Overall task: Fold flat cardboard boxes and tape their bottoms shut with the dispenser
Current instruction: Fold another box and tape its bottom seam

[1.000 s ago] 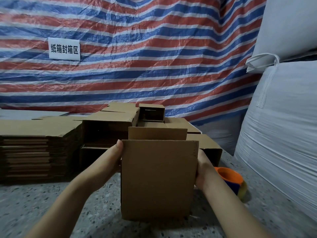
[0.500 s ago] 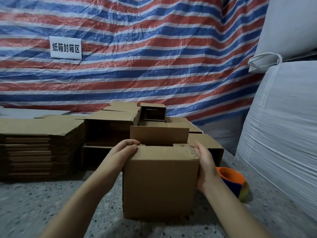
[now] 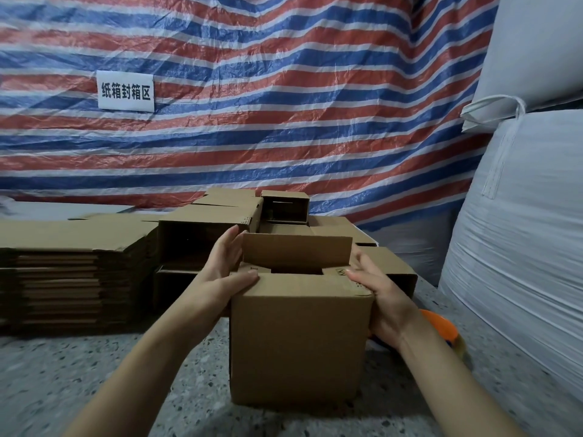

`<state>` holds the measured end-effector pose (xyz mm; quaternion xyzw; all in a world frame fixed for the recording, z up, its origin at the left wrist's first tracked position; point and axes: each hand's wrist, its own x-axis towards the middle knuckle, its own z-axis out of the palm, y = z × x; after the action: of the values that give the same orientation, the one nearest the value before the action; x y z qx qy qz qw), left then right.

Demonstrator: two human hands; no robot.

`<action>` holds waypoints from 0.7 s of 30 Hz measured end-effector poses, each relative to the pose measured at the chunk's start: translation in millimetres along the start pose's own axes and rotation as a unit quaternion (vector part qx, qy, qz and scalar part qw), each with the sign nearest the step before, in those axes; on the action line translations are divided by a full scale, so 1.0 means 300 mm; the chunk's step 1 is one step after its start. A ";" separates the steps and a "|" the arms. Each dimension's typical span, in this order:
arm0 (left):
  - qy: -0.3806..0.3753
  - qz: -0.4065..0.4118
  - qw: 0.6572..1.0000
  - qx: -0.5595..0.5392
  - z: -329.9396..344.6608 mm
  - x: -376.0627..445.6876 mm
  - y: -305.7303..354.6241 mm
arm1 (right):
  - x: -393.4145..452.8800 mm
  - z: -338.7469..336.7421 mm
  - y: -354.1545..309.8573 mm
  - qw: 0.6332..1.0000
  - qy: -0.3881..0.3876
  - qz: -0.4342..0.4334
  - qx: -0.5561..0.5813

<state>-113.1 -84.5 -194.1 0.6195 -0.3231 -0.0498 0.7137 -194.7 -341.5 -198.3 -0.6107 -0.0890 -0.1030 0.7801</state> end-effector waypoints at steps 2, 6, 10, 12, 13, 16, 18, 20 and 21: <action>0.009 0.010 1.000 0.015 -0.004 -0.001 0.004 | 0.004 -0.003 -0.016 0.999 -0.003 -0.020 -0.027; 0.061 0.027 0.996 0.065 0.004 -0.020 -0.001 | -0.004 -0.005 -0.013 0.999 0.038 -0.014 -0.021; 0.093 0.010 0.989 0.113 0.013 -0.033 -0.005 | -0.007 0.003 0.001 0.996 0.074 0.003 -0.047; 0.083 0.003 0.987 0.135 0.019 -0.039 -0.002 | -0.008 0.012 0.001 0.996 0.073 0.001 -0.059; 0.079 -0.001 0.986 0.148 0.024 -0.042 0.004 | -0.008 0.015 0.001 0.995 0.074 0.000 -0.065; 0.081 -0.010 0.968 0.238 0.030 -0.046 0.054 | -0.007 0.015 0.001 0.994 0.079 0.000 -0.080; 0.077 0.001 0.912 0.403 0.042 -0.044 0.100 | -0.008 0.014 -0.003 0.993 0.075 0.004 -0.092; 0.062 0.043 0.836 0.544 0.085 -0.035 0.135 | -0.009 0.015 -0.005 0.993 0.073 0.005 -0.097; 0.041 0.058 0.816 0.574 0.119 -0.029 0.147 | -0.008 0.015 -0.005 0.992 0.074 0.006 -0.098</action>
<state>-153.2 -100.9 -156.3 0.8981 -0.2993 0.2116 0.2430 -197.5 -337.5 -196.4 -0.6757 -0.0170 -0.1510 0.7213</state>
